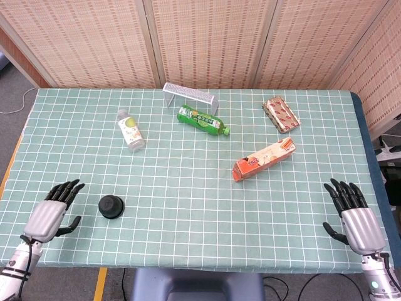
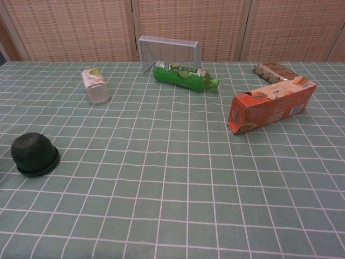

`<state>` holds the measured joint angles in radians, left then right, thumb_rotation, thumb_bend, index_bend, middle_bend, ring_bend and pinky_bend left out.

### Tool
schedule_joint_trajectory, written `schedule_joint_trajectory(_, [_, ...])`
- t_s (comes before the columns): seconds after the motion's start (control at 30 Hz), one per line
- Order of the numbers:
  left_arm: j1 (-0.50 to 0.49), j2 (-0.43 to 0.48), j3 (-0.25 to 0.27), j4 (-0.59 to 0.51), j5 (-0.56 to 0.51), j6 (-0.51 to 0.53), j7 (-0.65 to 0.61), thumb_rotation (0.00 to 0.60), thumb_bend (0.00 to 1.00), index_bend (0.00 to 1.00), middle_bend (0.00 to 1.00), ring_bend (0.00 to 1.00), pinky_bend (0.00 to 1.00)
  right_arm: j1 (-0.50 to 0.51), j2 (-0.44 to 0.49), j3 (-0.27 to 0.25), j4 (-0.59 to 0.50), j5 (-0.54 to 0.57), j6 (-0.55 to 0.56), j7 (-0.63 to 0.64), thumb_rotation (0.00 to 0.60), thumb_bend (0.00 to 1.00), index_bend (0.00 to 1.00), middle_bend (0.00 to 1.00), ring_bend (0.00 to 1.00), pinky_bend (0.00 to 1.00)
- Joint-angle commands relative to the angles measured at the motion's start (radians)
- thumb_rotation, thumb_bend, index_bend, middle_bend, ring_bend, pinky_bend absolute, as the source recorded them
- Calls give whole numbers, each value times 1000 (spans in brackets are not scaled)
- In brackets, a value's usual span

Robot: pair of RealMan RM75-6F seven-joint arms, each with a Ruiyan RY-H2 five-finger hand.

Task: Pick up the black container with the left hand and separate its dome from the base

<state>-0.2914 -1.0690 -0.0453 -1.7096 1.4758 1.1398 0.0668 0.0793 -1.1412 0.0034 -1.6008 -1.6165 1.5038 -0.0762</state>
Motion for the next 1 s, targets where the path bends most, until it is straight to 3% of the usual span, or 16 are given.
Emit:
schedule_joint_trajectory(0.03, [-153,71,-56,-79,-156,-241,-35,600,414,0,0,0,103,2,2,-4,-2,-8,-3,13,600,173,0,0,0,0])
schedule_joint_trajectory(0.17, [-271,99,-74,-100,-340,-424,50,600,413,0,0,0,102,2,3,-9,1,-16,-5,5,600,173,0,0,0,0])
schedule_joint_trajectory(0.27, [-354,101,-56,-101,-461,-493,161,600,422,0,0,0,105,3,4,-8,0,-14,-8,0,600,173,0,0,0,0])
schedule_joint_trajectory(0.57, [-565,31,54,-111,-832,-468,452,600,412,0,0,0,143,7,11,-8,11,-34,4,50,600,172,0,0,0,0])
schedule_joint_trajectory(0.67, [-628,28,86,-126,-949,-481,481,600,412,0,0,0,148,6,15,-4,17,-33,14,69,600,173,0,0,0,0])
schedule_joint_trajectory(1.0, [-788,21,204,-124,-1186,-525,530,600,391,0,0,0,150,7,22,-6,24,-32,8,87,600,172,0,0,0,0])
